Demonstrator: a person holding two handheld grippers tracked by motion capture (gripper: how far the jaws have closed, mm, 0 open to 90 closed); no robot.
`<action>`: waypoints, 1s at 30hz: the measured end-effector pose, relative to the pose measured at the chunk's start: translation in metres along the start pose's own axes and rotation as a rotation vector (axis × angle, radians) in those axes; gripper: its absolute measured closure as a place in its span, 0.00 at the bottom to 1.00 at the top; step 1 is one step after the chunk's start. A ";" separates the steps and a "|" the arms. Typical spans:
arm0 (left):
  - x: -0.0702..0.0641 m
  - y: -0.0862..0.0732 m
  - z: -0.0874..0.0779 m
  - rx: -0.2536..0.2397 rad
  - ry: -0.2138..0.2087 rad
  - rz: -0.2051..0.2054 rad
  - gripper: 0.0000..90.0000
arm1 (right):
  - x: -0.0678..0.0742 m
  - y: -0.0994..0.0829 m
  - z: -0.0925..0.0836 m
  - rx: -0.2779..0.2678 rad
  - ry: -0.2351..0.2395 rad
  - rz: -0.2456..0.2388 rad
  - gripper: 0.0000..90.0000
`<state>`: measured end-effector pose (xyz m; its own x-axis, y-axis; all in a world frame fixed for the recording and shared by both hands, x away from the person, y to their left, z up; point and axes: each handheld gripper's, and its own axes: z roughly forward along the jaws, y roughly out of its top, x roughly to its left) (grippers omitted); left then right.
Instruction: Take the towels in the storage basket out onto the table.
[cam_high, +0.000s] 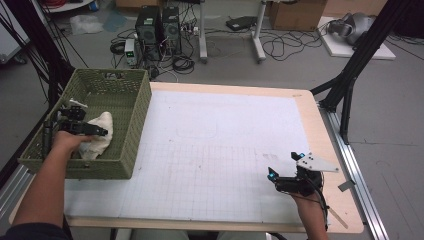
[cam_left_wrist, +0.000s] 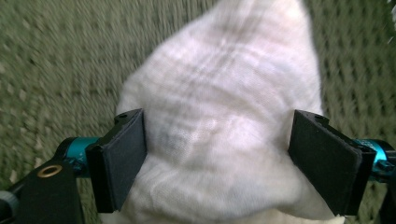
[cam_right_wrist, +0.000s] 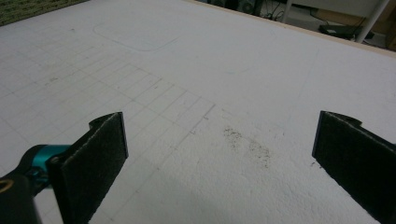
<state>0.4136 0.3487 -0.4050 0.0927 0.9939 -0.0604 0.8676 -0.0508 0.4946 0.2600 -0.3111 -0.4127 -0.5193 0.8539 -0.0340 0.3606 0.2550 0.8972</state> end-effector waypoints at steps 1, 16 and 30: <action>-0.001 0.000 0.002 0.012 0.001 0.010 0.22 | 0.000 0.000 0.000 0.002 -0.001 0.003 0.03; 0.000 0.003 -0.022 -0.108 0.020 0.022 0.80 | 0.000 0.000 -0.002 0.003 -0.009 0.000 0.03; 0.002 0.002 -0.086 -0.527 -0.052 0.005 0.81 | 0.003 0.002 -0.001 -0.002 -0.003 -0.001 0.03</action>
<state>0.3736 0.3594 -0.3295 0.1315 0.9869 -0.0930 0.5049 0.0140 0.8631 0.2582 -0.3091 -0.4104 -0.5171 0.8552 -0.0360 0.3586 0.2547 0.8981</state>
